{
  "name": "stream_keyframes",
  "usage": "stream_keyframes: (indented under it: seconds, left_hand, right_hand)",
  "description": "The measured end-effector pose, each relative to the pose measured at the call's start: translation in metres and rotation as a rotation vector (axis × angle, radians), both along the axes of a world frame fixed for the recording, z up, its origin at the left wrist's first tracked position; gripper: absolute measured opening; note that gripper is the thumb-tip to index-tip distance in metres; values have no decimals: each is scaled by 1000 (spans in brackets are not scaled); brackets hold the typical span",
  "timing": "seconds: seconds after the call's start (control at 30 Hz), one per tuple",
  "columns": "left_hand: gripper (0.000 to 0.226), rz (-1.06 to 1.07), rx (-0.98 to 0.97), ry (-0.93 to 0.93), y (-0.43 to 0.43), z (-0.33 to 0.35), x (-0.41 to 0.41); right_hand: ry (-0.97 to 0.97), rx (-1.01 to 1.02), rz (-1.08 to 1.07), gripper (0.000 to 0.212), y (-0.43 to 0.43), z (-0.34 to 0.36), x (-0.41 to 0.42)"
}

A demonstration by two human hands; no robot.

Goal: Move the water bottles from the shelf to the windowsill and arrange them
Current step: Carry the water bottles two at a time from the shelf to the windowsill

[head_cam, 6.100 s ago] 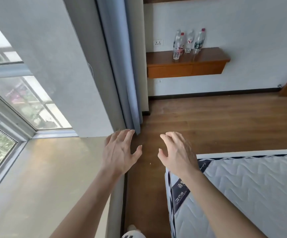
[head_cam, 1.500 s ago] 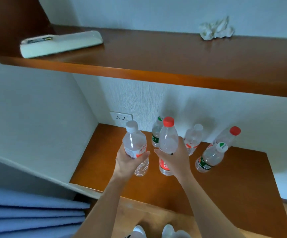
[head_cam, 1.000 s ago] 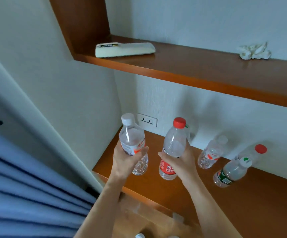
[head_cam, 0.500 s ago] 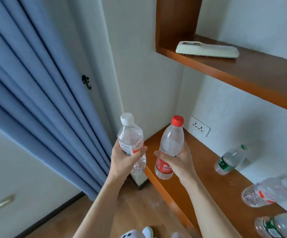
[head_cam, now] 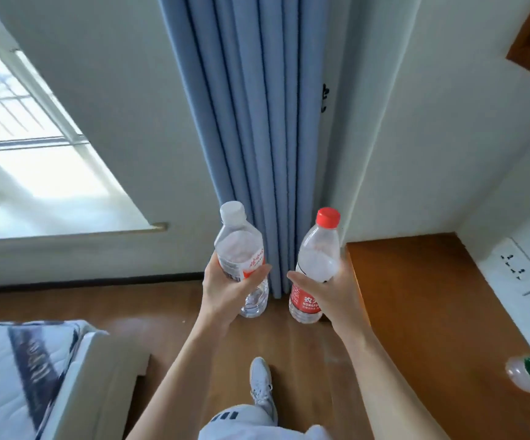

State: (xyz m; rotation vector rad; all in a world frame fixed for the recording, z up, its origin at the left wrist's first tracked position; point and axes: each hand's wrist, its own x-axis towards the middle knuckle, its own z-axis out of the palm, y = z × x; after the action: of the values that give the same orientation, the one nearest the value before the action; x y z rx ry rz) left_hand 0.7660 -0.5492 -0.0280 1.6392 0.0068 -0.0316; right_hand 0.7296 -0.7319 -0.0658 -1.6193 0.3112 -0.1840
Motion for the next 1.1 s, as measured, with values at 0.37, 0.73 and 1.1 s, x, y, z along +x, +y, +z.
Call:
stream_keyframes:
  seconds: [0.37, 0.73, 1.1]
  left_hand:
    - [53, 428, 64, 10, 131, -4, -35]
    - [79, 614, 78, 42, 249, -25, 4]
    - [64, 735, 97, 13, 401, -20, 121]
  right_hand:
    - [-18, 11, 383, 68, 127, -5, 42]
    - [-73, -73, 595, 63, 253, -7, 111]
    - [-54, -118, 620, 73, 404, 5, 237]
